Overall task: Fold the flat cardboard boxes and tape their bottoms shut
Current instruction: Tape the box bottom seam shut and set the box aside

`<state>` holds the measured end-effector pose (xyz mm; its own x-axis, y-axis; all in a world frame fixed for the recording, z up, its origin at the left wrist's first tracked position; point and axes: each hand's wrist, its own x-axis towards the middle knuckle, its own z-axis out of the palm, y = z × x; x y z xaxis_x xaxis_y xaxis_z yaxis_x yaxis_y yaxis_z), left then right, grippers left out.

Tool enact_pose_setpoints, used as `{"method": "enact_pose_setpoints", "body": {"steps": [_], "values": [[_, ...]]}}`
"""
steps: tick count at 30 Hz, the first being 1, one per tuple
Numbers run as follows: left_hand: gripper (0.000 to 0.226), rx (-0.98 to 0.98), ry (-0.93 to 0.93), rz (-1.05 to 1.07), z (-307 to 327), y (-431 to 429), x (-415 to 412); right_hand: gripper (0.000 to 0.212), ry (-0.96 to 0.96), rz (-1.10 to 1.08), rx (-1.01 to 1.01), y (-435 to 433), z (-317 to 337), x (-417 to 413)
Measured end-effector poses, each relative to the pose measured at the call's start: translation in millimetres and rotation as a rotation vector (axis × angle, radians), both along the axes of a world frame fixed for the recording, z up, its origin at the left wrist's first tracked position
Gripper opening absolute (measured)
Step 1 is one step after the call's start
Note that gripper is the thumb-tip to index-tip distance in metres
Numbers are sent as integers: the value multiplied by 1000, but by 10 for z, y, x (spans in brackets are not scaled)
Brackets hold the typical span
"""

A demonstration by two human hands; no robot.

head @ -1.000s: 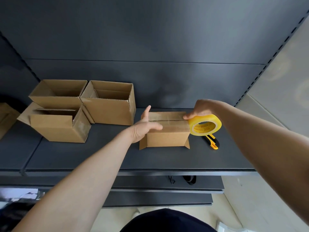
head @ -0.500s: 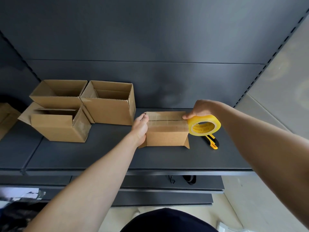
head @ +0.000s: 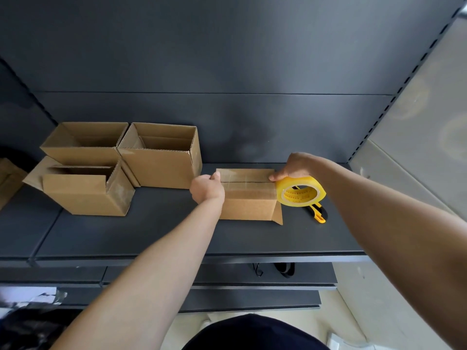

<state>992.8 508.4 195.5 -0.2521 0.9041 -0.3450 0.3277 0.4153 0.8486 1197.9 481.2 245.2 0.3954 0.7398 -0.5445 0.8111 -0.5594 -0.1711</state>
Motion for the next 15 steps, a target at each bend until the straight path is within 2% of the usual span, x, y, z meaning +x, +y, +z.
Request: {"method": "enact_pose_setpoints", "body": {"steps": [2,5,11,15], "values": [[39,23,27,-10,-1,-17,-1,57,2,-7,-4,-10,-11,-5],[20,109,107,-64,49,-61,-7,60,0,-7,-3,-24,-22,-11],[33,195,321,-184,76,-107,5,61,0,-10,-4,-45,-38,-4],[27,149,539,-302,75,-152,119,60,-11,-7,2,-55,-34,-12]]}}
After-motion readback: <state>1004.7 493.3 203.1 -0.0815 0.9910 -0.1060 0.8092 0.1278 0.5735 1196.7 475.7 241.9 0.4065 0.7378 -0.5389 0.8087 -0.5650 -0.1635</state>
